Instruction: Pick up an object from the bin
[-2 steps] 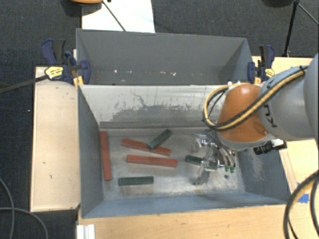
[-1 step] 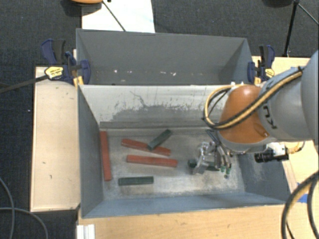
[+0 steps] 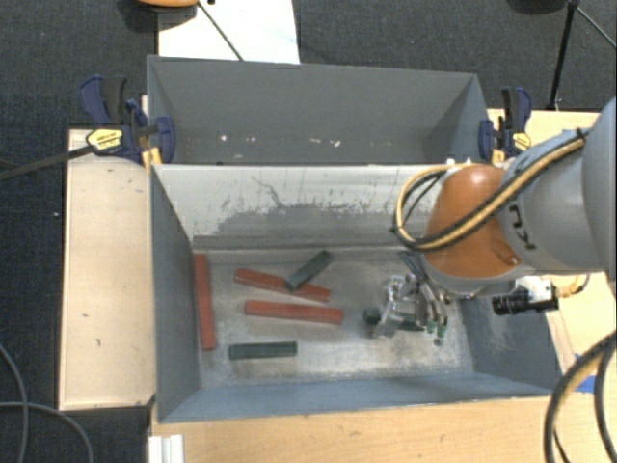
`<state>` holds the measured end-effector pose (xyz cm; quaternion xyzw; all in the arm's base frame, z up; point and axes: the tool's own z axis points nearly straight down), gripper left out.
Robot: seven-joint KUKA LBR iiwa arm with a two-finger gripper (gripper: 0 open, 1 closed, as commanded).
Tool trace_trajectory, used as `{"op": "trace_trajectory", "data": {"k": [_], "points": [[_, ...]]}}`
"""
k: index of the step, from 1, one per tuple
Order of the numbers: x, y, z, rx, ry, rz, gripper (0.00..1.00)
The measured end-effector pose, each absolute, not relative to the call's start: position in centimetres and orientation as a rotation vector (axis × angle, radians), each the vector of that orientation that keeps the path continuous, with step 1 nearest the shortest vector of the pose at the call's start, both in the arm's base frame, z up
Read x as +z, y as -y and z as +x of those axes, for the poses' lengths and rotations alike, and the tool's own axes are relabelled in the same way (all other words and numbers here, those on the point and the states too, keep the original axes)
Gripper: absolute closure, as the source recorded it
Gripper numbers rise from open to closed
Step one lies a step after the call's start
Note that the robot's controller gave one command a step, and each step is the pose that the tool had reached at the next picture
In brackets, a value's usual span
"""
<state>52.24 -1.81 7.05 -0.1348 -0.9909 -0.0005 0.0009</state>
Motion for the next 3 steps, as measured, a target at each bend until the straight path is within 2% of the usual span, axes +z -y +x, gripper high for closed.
{"op": "trace_trajectory", "data": {"k": [1,3], "points": [[7.6,1.8,52.1,-0.001,3.109,-0.422,1.0],[12.2,1.8,52.1,0.0,3.109,-0.419,1.0]]}}
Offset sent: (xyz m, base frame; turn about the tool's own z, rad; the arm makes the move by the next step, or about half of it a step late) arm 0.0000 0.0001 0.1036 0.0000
